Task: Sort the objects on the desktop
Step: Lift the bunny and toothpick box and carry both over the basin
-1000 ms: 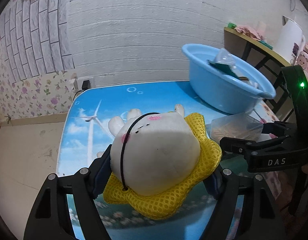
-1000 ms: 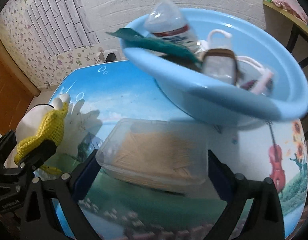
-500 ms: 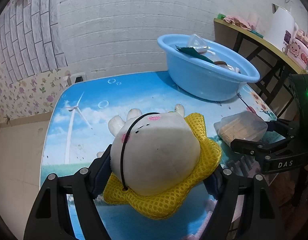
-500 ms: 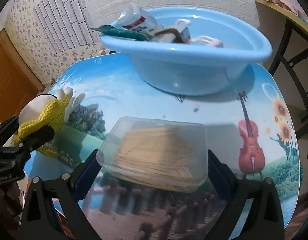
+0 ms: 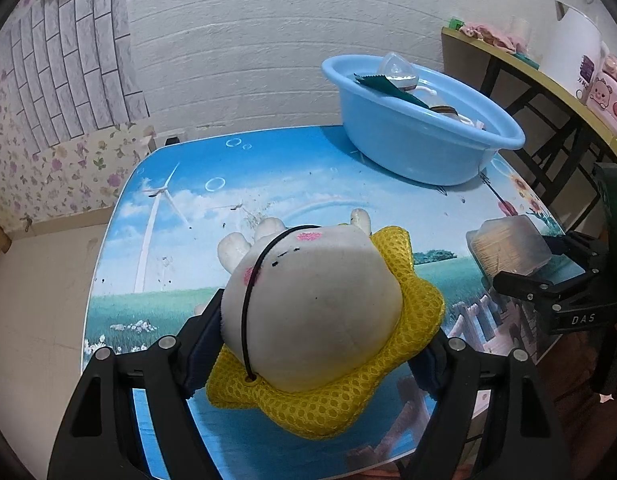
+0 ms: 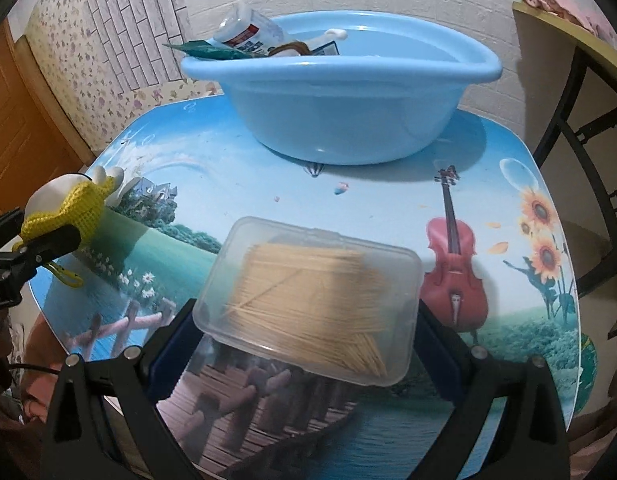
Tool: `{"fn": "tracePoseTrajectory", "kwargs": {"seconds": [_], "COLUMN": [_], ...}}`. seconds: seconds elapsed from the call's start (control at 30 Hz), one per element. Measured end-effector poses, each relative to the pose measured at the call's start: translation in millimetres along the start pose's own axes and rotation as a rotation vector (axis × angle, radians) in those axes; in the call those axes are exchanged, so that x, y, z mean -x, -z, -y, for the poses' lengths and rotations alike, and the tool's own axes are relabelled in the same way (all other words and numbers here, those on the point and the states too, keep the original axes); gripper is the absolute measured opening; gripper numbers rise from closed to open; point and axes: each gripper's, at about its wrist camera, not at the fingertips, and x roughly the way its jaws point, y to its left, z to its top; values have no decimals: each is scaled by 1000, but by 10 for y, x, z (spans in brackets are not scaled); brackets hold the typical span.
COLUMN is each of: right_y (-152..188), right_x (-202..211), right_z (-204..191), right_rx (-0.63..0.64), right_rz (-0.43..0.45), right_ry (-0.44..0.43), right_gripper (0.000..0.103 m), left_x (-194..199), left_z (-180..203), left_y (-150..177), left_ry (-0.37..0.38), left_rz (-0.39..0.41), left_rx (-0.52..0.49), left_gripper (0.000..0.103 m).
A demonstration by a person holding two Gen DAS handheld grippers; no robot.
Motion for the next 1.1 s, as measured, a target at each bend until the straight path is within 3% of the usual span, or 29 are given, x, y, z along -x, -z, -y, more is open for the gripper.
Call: {"fn": "tracePoseTrajectory", "kwargs": {"seconds": [0.53,0.83,1.1], "right_y": [-19,-53,-60], "right_x": [-34,-90,-122], "right_z": [-1,-27,-45], "right_rx": [3,-4,1], "right_rz": [5,16,24], "right_ry": [18,54,84], "right_gripper": [101,103,103], "left_x": [-157,-193,-287], "left_z": [-4,-60,-37], "left_y": [-5,-31,-46], "left_ry": [17,101,90], "left_rz": [-53,-42,-58], "left_rx": [20,68,59], "left_gripper": [83,95,97]}}
